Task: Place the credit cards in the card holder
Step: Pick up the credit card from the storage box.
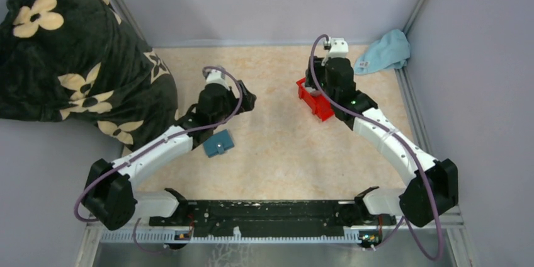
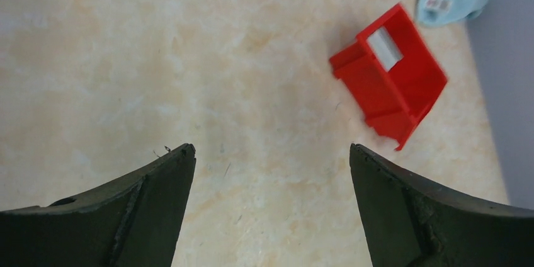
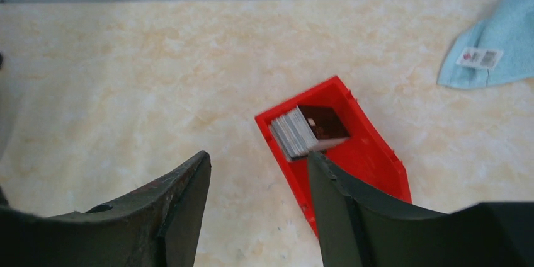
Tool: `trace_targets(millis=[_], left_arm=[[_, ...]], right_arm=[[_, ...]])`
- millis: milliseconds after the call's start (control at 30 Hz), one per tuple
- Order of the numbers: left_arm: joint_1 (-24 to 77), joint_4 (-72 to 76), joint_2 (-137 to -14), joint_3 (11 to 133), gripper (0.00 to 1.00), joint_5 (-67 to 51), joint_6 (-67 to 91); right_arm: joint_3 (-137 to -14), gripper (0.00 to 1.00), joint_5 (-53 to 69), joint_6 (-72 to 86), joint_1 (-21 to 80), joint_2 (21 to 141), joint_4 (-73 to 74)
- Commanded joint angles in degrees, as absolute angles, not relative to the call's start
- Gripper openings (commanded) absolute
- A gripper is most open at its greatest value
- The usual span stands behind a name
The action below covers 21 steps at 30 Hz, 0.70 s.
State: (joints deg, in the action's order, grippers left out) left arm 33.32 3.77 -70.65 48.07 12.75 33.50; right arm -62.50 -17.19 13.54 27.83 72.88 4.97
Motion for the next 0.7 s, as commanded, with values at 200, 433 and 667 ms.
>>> trace_targets(millis=[200,433,667], left_arm=[[40.54,-7.50,-76.63,50.80,0.98,22.93,35.39],[42.39,-7.65,-77.03,51.34,0.97,20.33,36.74],[43.24,-14.28,-76.82,53.18,0.96,23.17,40.14]], right_arm=[[-61.28,0.59,-11.44,14.11,22.70,73.44,11.33],[-62.86,0.59,0.39,13.42,17.65,83.02,7.26],[-66.16,0.59,6.53,13.88,15.73,89.82,4.75]])
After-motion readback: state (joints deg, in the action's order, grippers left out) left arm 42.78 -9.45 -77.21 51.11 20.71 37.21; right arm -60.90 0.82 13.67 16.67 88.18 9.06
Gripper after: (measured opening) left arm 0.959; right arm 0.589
